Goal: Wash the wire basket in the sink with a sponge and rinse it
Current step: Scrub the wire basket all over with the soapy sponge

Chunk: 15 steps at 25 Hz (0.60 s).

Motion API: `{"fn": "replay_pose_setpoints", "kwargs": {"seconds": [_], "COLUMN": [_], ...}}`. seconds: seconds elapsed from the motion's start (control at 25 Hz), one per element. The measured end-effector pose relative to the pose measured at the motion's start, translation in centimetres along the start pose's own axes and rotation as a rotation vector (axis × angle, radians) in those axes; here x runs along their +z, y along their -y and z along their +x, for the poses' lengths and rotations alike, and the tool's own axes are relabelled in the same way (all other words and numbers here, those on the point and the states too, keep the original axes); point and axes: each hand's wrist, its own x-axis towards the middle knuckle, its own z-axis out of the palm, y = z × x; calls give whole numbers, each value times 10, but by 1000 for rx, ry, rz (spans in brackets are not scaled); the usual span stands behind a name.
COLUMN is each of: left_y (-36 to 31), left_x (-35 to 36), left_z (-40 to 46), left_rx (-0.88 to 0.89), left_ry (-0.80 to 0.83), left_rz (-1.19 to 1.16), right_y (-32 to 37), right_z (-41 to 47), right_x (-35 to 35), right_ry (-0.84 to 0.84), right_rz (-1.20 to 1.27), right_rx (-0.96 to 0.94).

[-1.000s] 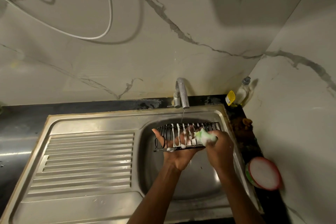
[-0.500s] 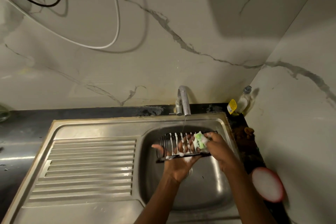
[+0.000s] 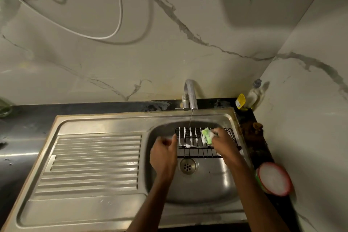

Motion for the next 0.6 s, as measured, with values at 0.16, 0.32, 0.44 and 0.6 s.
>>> {"fn": "replay_pose_setpoints", "kwargs": {"seconds": [0.16, 0.32, 0.44, 0.6], "left_y": [2, 10, -4, -11], "left_x": [18, 36, 49, 48], "left_z": [46, 32, 4, -7], "left_rx": [-159, -237, -240, -332], "left_ry": [386, 423, 283, 188], "left_rz": [53, 38, -56, -75], "right_y": [2, -3, -3, -1], "right_z": [-3, -7, -5, -10], "right_x": [6, 16, 13, 15], "right_ry": [17, -24, -99, -136], "right_rz": [-47, -107, -48, -7], "right_rx": [-59, -42, -37, -80]}}
